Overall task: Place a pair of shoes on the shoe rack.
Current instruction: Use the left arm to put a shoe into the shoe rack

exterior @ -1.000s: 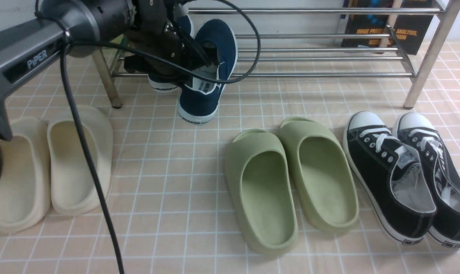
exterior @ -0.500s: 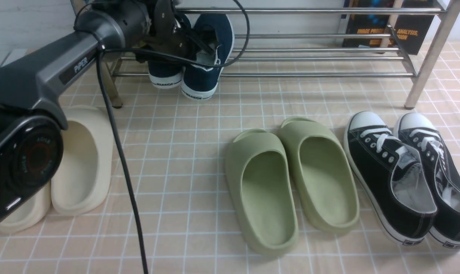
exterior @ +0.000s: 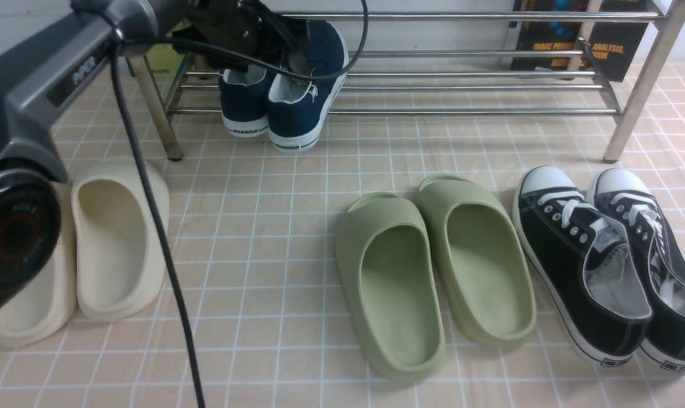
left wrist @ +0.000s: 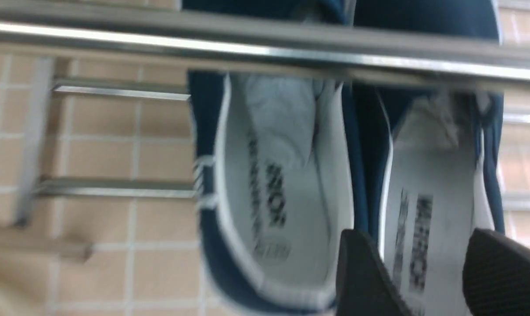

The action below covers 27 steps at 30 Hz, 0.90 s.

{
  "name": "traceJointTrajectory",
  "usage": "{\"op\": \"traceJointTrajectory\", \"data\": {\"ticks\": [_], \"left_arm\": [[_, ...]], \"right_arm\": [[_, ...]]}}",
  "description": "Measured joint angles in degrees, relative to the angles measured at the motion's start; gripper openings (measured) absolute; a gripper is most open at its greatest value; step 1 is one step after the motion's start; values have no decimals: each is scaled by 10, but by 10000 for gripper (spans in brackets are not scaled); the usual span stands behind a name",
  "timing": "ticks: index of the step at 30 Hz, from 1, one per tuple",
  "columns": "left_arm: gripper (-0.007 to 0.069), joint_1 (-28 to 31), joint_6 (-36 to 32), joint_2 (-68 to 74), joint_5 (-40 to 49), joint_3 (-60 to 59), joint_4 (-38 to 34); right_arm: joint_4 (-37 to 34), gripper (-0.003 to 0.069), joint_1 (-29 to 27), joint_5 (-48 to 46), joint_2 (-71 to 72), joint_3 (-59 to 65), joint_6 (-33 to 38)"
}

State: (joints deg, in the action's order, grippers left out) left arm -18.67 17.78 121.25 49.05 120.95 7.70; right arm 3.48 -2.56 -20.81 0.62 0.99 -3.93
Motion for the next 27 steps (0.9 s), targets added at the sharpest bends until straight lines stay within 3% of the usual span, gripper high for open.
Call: {"op": "traceJointTrajectory", "data": {"ticks": [6, 12, 23, 27], "left_arm": [[190, -22, -77, -18, 135, -10, 0], [23, -28, -85, 17, 131, -22, 2], [2, -28, -46, 63, 51, -27, -6], [2, -29, -17, 66, -31, -27, -12]], "right_arm": [[0, 239, 0, 0, 0, 0, 0], [-1, 239, 0, 0, 0, 0, 0], [0, 239, 0, 0, 0, 0, 0], [0, 239, 0, 0, 0, 0, 0]]}}
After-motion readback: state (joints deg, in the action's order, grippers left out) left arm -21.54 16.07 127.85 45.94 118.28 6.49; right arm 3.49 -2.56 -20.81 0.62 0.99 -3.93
